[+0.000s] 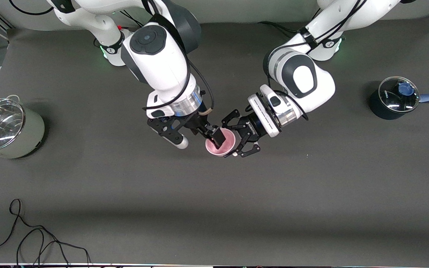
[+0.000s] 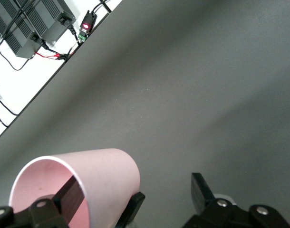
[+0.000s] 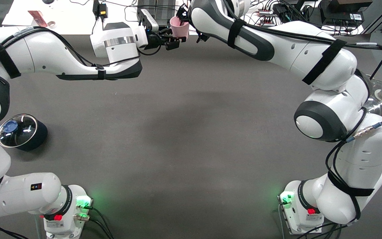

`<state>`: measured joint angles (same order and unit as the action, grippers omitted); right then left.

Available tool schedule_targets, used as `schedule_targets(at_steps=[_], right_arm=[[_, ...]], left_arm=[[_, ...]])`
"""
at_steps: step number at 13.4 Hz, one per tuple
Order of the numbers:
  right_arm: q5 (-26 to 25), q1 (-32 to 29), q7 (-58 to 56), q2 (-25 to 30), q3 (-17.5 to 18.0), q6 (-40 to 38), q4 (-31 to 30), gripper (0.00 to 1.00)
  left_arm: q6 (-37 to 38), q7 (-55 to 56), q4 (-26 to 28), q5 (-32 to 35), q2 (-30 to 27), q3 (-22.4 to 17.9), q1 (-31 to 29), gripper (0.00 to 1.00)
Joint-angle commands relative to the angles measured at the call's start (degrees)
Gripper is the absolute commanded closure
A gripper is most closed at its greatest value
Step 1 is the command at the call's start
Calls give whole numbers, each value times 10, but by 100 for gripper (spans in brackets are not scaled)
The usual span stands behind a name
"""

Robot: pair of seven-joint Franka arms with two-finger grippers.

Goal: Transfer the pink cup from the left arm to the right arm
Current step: 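Lower the right gripper onto the cup rim and close it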

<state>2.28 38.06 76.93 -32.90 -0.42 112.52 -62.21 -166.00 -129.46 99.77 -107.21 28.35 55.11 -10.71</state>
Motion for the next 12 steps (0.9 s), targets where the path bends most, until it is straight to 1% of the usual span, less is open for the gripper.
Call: schedule_targets(at_steps=[1, 2, 3, 4, 6, 9, 11, 12], right_arm=[[-9, 5, 16, -16, -5, 3, 18, 10], [-9, 5, 19, -17, -5, 2, 20, 43], [-9, 5, 27, -17, -5, 3, 19, 91], [-9, 5, 28, -16, -5, 3, 20, 100], [-9, 5, 28, -16, -5, 2, 21, 100], [-6, 3, 27, -16, -4, 2, 21, 100], [-4, 1, 39, -13, -4, 2, 21, 100], [-4, 0, 39, -12, -4, 1, 21, 100]], left_arm=[[-13, -1, -3, -13, -10, -3, 7, 80], [-13, -1, -3, -13, -10, -3, 7, 80], [-13, -1, -3, -14, -10, -3, 7, 80], [-13, -1, -3, -13, -10, -3, 7, 80], [-13, -1, -3, -14, -10, -3, 7, 80], [-13, 0, -3, -13, -10, -3, 6, 76], [-13, 0, -3, -13, -9, -3, 6, 68], [-13, 0, -3, -13, -9, -3, 6, 67]])
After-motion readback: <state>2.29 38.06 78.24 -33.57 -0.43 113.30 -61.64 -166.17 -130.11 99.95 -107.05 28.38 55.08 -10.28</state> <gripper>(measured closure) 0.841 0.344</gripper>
